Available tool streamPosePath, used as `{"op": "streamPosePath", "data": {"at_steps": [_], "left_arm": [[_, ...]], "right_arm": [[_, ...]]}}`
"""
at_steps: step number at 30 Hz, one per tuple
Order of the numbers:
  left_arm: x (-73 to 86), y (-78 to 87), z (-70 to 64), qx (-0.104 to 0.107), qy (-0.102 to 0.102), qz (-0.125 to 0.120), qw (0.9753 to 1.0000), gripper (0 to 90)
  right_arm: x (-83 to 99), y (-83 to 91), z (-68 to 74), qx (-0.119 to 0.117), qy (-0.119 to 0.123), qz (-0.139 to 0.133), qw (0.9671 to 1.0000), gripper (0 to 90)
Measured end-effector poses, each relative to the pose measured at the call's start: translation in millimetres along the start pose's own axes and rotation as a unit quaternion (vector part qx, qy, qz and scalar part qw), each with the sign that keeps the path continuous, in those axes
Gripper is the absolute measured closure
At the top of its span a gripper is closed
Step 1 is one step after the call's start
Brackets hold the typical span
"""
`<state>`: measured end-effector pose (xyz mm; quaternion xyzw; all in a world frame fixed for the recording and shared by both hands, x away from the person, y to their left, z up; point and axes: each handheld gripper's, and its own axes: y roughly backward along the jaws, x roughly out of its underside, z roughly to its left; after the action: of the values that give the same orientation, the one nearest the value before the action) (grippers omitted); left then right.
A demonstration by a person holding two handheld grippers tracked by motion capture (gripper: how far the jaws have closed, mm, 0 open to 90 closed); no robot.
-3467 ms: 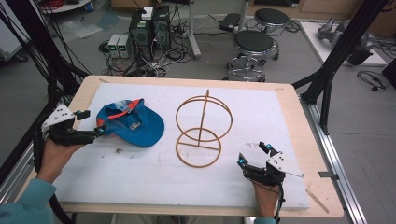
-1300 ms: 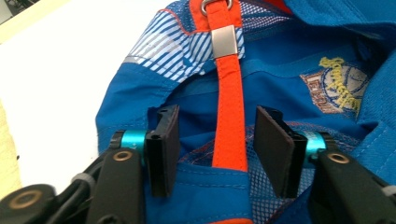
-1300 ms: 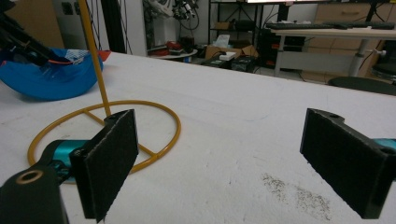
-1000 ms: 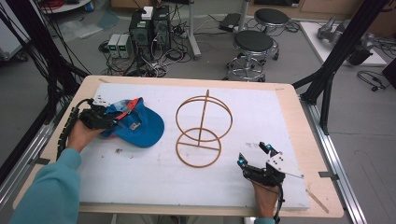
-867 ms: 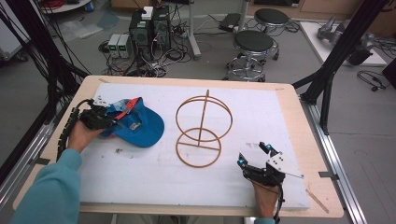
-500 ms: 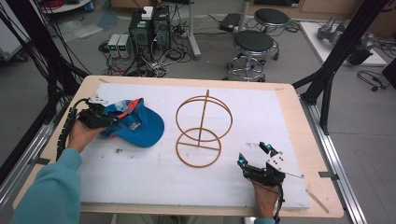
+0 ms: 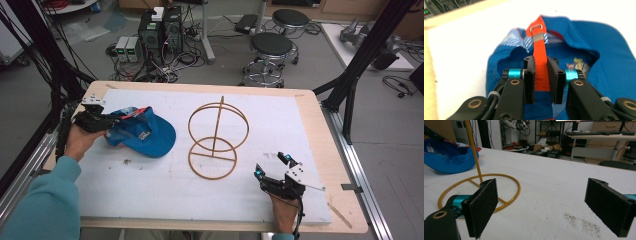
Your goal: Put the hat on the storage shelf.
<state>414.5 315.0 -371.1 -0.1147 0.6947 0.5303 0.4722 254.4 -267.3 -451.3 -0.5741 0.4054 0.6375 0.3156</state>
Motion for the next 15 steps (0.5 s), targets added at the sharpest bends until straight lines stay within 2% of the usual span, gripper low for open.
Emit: {"op": "streamPosePath", "data": {"at_steps": [11,15], "left_arm": [[-32.3,32.9,1.2,-0.011,-0.008,-0.042,0.999,77.6],[-42.7,42.6,1.0,-0.011,-0.015,-0.048,0.9987,77.6]], "right_arm": [[0.0,-0.1,0.1,0.001,0.001,0.0,1.0,10.5],[0.0,-0.1,0.1,0.001,0.001,0.0,1.0,10.5]]}}
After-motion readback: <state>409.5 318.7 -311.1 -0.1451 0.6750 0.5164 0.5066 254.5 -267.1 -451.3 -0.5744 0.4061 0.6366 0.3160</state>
